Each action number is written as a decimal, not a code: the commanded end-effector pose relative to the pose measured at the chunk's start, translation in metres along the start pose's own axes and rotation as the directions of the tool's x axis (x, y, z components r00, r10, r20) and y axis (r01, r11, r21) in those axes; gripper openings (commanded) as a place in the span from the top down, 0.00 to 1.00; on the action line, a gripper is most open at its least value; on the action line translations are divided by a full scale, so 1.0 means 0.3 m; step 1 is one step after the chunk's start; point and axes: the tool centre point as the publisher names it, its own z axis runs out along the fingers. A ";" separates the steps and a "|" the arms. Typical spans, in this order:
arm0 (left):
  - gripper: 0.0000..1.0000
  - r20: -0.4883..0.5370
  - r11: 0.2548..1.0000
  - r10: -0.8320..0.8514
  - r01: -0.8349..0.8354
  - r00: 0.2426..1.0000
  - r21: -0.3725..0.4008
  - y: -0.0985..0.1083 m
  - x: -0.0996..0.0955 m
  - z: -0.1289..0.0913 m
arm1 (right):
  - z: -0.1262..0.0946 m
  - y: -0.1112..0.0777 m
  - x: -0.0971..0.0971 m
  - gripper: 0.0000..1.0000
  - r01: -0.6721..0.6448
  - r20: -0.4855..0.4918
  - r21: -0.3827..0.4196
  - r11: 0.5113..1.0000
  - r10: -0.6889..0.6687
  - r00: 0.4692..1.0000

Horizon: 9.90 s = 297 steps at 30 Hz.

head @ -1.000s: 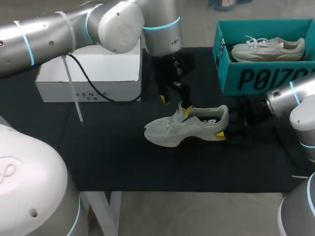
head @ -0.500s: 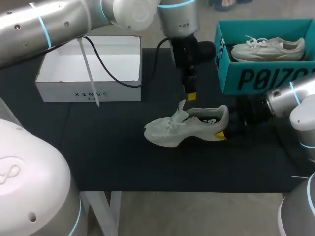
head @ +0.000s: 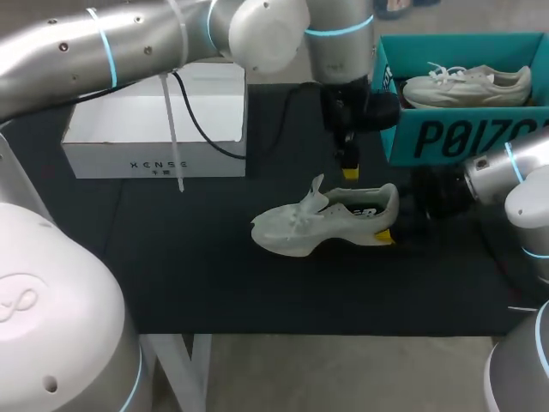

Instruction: Take the shoe out of the shoebox, open the shoe tongue, remove and reinsert the insole, then place the shoe into the shoebox

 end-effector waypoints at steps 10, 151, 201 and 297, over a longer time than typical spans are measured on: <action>1.00 -0.050 0.998 -0.057 0.058 0.997 0.035 0.014 -0.022 0.072 | 0.002 -0.003 -0.003 1.00 0.000 0.000 0.001 1.000 0.000 1.000; 1.00 0.146 0.951 -0.296 0.276 0.944 0.142 0.243 -0.045 0.258 | 0.002 -0.003 -0.003 1.00 0.000 0.000 0.001 1.000 0.000 1.000; 1.00 0.079 0.917 0.041 -0.069 0.996 0.392 -0.051 0.007 -0.013 | 0.002 -0.003 -0.003 1.00 0.000 0.000 0.001 1.000 0.000 1.000; 1.00 -0.408 0.270 0.308 0.332 0.860 0.904 -0.117 0.900 -0.496 | -0.161 0.203 0.075 0.00 -0.042 0.085 0.671 0.740 -0.021 0.996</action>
